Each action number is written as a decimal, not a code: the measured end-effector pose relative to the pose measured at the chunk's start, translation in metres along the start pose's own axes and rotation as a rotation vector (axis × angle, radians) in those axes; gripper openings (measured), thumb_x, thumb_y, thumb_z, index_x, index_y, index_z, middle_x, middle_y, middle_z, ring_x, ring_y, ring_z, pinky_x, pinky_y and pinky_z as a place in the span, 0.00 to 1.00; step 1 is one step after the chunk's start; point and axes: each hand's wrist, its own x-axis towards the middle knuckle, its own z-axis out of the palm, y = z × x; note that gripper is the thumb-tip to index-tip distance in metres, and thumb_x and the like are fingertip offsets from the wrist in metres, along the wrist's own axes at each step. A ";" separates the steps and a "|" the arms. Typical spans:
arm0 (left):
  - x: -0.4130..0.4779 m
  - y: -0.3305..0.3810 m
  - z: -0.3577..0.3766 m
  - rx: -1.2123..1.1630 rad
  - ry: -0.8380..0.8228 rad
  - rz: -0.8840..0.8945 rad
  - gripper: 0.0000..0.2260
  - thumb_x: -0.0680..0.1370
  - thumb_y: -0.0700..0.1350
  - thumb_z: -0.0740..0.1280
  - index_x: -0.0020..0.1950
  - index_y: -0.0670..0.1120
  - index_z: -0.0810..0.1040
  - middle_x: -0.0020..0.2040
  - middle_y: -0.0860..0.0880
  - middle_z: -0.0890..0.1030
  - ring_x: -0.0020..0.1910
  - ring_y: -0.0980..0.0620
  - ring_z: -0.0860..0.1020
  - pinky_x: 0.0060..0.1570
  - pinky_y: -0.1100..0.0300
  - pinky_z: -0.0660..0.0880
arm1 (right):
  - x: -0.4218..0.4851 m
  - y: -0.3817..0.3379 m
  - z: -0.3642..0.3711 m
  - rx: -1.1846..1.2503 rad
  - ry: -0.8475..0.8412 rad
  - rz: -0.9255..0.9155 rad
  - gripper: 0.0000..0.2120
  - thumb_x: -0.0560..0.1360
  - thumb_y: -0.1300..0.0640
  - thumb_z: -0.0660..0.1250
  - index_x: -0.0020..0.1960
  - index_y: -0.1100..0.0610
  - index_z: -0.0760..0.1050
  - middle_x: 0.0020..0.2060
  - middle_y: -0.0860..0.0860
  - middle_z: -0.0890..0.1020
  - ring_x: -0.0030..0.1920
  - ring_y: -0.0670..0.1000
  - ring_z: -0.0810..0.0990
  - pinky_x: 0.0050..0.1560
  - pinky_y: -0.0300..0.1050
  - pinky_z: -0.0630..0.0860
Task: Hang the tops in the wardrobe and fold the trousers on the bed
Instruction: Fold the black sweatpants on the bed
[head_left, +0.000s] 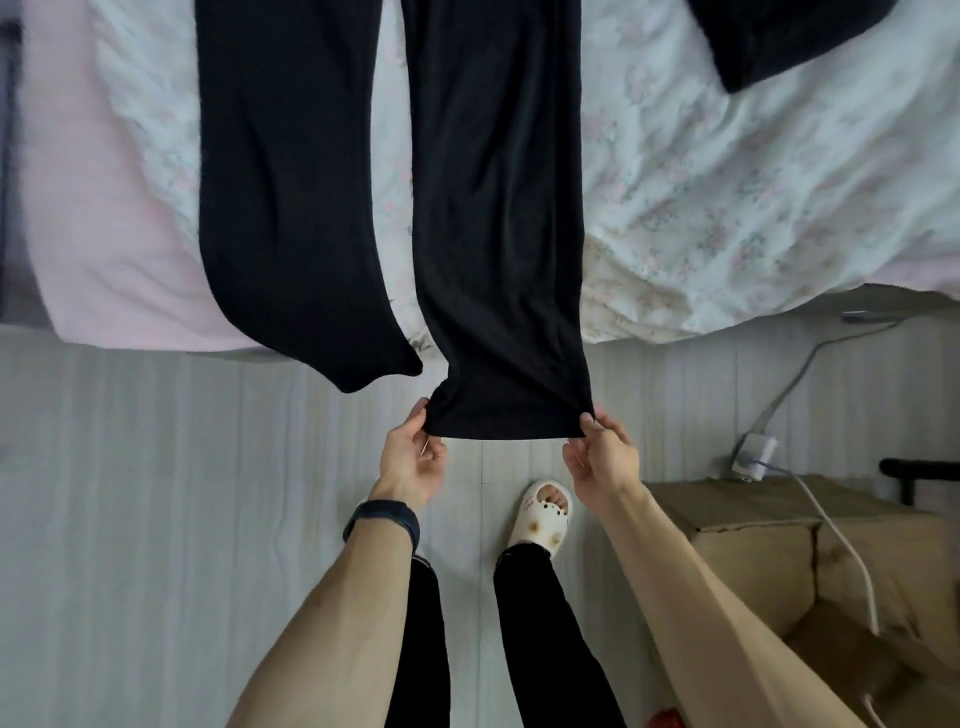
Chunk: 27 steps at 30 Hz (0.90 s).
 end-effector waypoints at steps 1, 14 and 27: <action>-0.013 -0.003 0.000 -0.010 0.000 -0.007 0.09 0.82 0.39 0.66 0.57 0.49 0.82 0.57 0.50 0.83 0.36 0.58 0.73 0.32 0.68 0.68 | -0.013 -0.003 -0.003 0.020 0.008 -0.002 0.09 0.82 0.63 0.66 0.58 0.52 0.75 0.43 0.51 0.83 0.30 0.45 0.74 0.33 0.37 0.74; -0.110 0.001 -0.054 0.388 -0.087 0.086 0.13 0.77 0.44 0.73 0.61 0.50 0.82 0.53 0.55 0.86 0.56 0.55 0.81 0.47 0.61 0.74 | -0.099 -0.013 -0.058 0.091 -0.163 -0.062 0.12 0.75 0.66 0.74 0.58 0.60 0.79 0.46 0.54 0.84 0.38 0.46 0.81 0.40 0.35 0.80; -0.155 0.016 -0.055 0.764 0.089 0.421 0.18 0.72 0.48 0.79 0.60 0.47 0.83 0.53 0.49 0.85 0.53 0.49 0.83 0.57 0.55 0.78 | -0.130 -0.002 -0.056 -0.440 0.164 -0.337 0.11 0.82 0.55 0.64 0.62 0.58 0.78 0.47 0.53 0.84 0.44 0.50 0.81 0.46 0.47 0.79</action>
